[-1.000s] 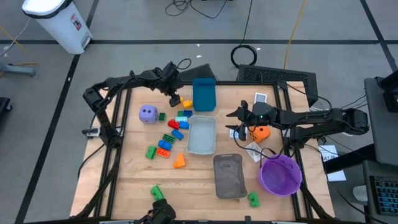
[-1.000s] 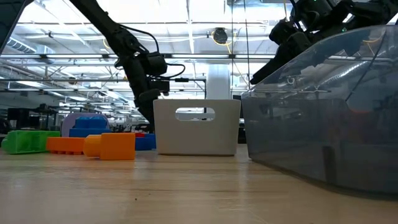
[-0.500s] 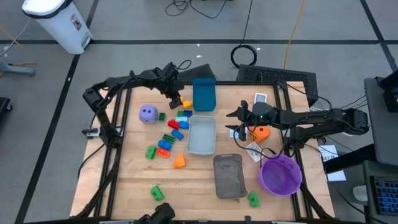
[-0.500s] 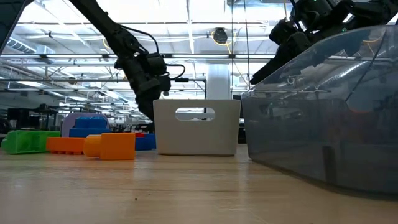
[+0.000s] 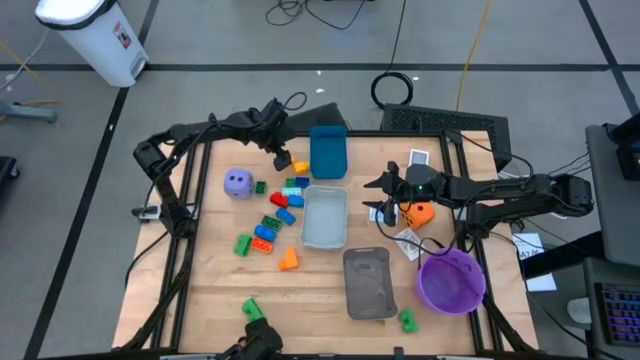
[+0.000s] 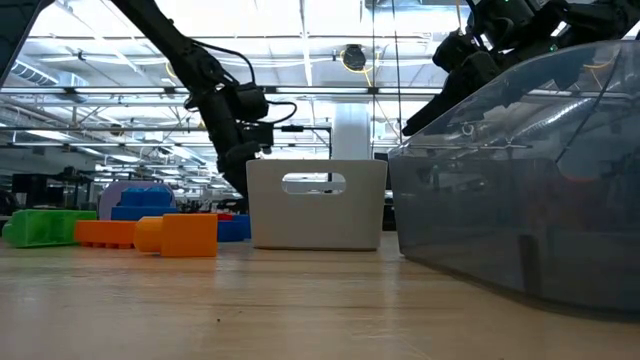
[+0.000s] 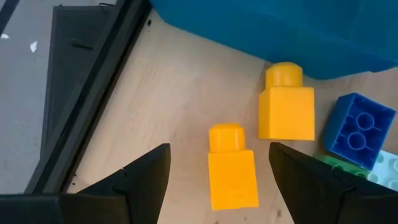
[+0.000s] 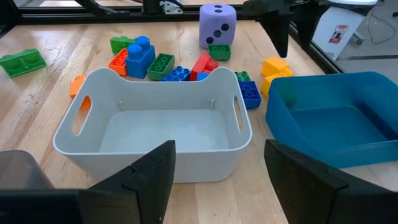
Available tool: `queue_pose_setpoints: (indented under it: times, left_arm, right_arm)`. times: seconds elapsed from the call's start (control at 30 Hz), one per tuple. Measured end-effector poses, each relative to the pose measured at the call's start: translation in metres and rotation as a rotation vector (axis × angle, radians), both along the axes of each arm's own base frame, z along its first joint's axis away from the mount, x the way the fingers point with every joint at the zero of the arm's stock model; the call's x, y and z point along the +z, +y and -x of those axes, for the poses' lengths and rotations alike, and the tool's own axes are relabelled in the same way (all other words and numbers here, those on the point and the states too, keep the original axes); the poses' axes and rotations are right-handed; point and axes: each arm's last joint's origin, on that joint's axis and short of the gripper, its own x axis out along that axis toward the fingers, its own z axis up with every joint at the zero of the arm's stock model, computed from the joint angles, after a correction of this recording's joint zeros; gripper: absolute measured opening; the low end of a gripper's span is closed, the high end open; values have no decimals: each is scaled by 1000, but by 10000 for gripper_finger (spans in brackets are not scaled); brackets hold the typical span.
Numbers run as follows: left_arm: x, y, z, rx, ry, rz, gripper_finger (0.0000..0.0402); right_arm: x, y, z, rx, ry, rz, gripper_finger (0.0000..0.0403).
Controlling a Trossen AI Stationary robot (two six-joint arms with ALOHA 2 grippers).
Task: Pick & Place Toys
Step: Put the yellow game piece into the black bin
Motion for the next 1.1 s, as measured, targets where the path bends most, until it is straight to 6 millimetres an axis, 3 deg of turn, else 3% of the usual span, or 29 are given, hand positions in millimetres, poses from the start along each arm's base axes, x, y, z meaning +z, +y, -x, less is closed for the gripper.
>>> queue_pose_setpoints:
  times: [0.5,0.8,1.1]
  left_arm:
    - [-40,4,-6,-1,117,40,278]
    - [-42,3,-5,-17,139,52,276]
    - [-43,3,-5,-25,160,30,194]
  right_arm:
    - [0,0,0,0,1,-1,238]
    - [0,0,0,0,1,0,238]
    - [0,0,0,0,1,0,238]
